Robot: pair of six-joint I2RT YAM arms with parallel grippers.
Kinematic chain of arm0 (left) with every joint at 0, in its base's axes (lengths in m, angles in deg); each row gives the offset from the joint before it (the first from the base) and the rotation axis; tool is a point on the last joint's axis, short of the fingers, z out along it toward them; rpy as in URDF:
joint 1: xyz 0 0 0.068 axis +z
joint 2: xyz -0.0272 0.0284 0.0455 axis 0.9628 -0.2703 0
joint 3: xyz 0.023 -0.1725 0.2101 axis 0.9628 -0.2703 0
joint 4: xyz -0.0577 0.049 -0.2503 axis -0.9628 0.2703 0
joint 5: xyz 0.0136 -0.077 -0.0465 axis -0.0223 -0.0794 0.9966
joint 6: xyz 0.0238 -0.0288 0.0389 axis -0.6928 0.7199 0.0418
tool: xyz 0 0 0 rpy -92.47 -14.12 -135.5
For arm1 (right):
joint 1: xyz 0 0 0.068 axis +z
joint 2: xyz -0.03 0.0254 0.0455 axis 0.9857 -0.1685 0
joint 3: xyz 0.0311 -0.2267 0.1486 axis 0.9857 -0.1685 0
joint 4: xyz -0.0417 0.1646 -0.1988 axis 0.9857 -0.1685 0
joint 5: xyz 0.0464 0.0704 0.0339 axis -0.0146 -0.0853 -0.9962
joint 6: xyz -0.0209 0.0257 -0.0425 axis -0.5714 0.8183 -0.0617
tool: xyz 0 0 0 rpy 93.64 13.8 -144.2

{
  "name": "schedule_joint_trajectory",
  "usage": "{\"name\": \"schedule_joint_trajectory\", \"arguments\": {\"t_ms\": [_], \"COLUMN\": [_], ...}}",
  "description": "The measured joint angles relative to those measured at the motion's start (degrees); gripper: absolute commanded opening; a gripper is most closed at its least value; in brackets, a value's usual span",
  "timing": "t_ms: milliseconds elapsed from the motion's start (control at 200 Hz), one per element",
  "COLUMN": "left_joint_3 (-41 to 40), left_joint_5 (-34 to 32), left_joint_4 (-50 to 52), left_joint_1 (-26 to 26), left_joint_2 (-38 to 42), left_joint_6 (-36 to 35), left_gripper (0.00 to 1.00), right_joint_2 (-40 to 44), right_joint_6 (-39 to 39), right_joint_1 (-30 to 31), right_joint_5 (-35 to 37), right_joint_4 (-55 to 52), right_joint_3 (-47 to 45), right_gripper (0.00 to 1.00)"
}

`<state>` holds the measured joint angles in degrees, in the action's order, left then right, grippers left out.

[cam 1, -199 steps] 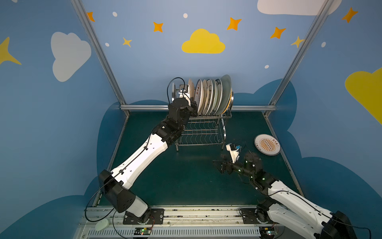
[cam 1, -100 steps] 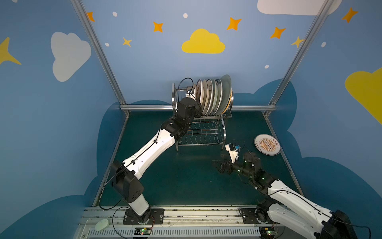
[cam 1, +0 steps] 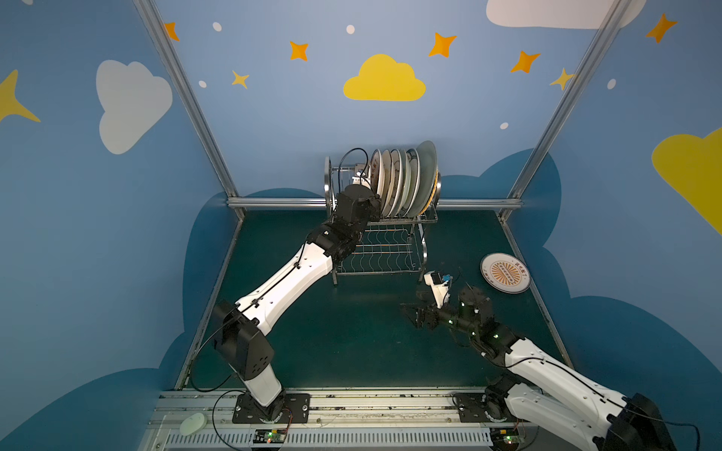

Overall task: Load plates into a dish rack
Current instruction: Place the plate on the dish rack.

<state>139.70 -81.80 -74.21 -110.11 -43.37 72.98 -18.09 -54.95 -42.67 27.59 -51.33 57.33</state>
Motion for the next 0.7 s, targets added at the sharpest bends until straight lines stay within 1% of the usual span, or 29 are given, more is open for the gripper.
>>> {"name": "schedule_joint_trajectory", "arguments": {"t_ms": [335,531,701], "left_joint_3": [-0.02,-0.15,-2.16], "left_joint_5": [-0.90,-0.94,-0.81], "left_joint_4": [-2.62,-3.54,-5.68], "left_joint_1": [0.07,0.13,0.28], "left_joint_2": [-0.22,-0.17,0.66], "left_joint_6": [1.14,1.25,2.16], "left_gripper": [0.04,0.04,0.04], "right_joint_2": [-0.31,-1.84,-3.32], "right_joint_6": [-0.13,-0.22,-0.24], "right_joint_1": [0.31,0.52,0.74], "right_joint_5": [0.00,0.00,-0.02], "right_joint_4": [-0.17,-0.22,-0.28], "right_joint_3": [0.24,0.48,0.72], "right_gripper": [0.92,0.92,0.92]}}
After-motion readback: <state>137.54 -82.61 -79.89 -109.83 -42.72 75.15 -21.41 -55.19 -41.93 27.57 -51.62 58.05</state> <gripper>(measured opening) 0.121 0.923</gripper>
